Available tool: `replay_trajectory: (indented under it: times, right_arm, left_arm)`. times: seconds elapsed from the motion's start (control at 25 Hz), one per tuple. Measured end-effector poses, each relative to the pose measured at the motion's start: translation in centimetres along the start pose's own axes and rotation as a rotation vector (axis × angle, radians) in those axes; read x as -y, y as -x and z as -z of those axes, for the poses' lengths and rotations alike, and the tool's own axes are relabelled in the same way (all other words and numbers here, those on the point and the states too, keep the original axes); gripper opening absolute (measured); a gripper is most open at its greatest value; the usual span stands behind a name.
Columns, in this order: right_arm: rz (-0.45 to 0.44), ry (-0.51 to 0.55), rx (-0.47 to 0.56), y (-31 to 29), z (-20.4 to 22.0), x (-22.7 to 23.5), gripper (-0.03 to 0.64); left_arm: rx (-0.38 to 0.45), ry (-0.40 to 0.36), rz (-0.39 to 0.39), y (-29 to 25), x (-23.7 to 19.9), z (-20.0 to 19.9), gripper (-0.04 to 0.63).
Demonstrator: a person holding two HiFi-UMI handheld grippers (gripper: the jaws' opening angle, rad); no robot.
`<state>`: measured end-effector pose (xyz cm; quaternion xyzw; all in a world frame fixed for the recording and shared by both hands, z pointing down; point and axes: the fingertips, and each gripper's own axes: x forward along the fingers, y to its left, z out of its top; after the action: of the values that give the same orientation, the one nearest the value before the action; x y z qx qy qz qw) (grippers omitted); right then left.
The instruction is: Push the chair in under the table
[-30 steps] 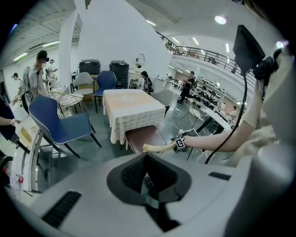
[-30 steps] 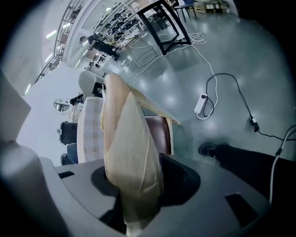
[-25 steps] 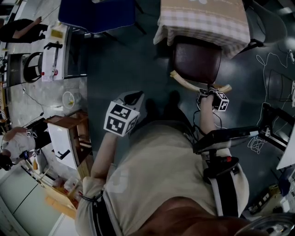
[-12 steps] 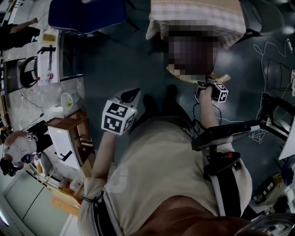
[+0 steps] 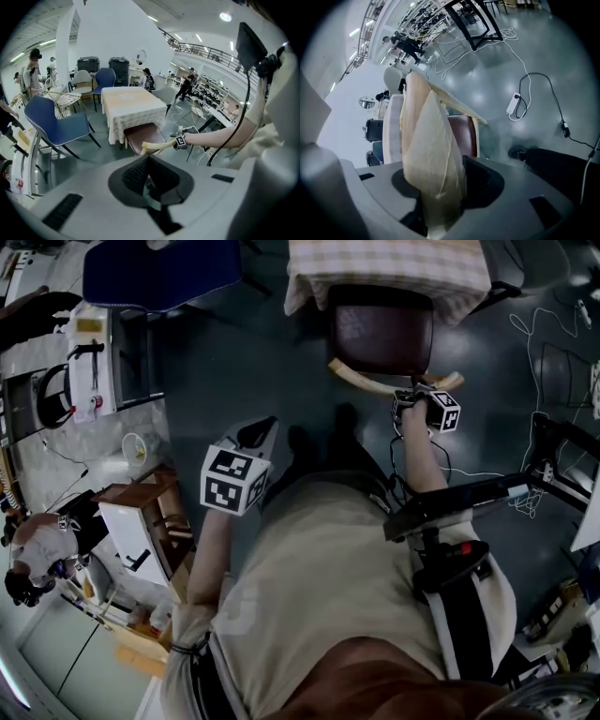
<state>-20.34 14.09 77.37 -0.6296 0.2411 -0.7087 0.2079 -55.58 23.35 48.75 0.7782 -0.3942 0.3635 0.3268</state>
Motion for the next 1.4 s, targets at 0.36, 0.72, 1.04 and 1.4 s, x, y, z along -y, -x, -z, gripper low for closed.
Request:
replay_trajectory:
  times: [0.36,0.72,1.04,1.4]
  right_arm:
    - [0.017,0.018,-0.007,-0.1,-0.2,0.2,0.186]
    - [-0.053,0.052,-0.063,-2.0,0.4,-2.4,0.191]
    - [-0.062,0.075,-0.081,-2.3,0.7,-2.4,0.186]
    - [-0.080,0.107,-0.107,-2.5,0.3,-2.9,0.181]
  left_arm:
    - [0.003,0.001,-0.010,-0.1,0.4,-0.1,0.006]
    - [-0.003,-0.003,-0.027,0.0,0.7,-0.2,0.006]
    - [-0.002,0.011,-0.044,0.4,0.2,0.2,0.006]
    - [0.002,0.007,-0.051,0.7,0.5,0.2,0.006]
